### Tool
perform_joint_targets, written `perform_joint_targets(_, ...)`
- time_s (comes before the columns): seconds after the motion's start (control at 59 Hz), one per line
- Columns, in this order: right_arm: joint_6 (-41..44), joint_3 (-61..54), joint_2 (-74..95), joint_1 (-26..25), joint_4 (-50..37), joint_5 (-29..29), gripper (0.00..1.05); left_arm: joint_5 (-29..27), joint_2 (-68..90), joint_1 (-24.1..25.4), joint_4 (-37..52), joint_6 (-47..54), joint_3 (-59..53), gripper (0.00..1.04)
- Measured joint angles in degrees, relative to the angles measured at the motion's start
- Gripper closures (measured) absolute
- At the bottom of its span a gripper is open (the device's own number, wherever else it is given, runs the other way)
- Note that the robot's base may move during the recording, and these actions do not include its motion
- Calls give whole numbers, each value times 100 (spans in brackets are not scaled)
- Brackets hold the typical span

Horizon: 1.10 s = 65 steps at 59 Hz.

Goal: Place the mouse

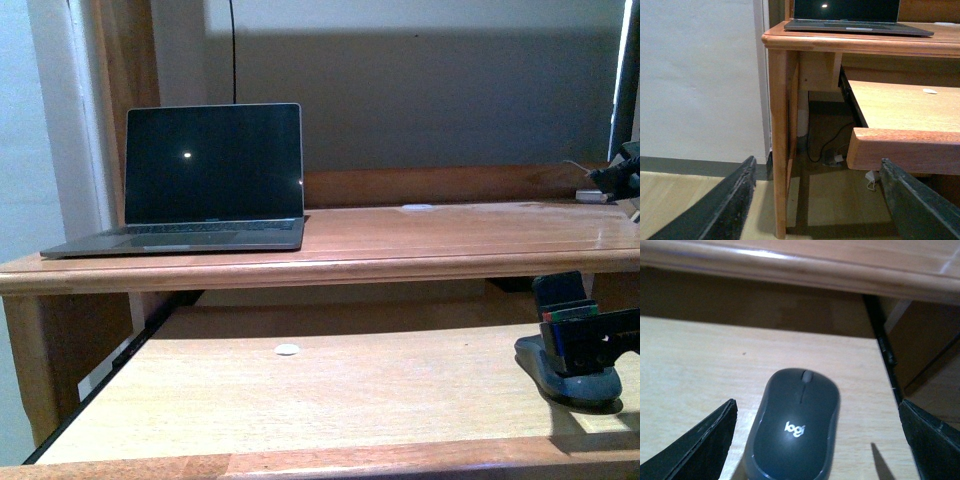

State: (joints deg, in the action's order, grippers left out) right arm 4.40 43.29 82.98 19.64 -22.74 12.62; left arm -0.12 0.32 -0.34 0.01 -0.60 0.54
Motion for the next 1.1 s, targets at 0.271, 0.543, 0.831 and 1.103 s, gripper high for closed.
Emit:
perform_joint_targets(0.271, -66, 400, 382, 24, 640, -11, 7, 0, 0, 0, 0, 11, 0, 8)
perform_joint_targets(0.543, -68, 741, 787, 28, 804, 262, 7, 0, 0, 0, 0, 11, 0, 8)
perform_joint_targets(0.831, -306, 1067, 1021, 2, 1266, 256, 9, 0, 0, 0, 0, 11, 0, 8)
perform_joint_targets(1.103, -494, 1099, 1029, -37, 1379, 17, 46, 0, 0, 0, 0, 11, 0, 8)
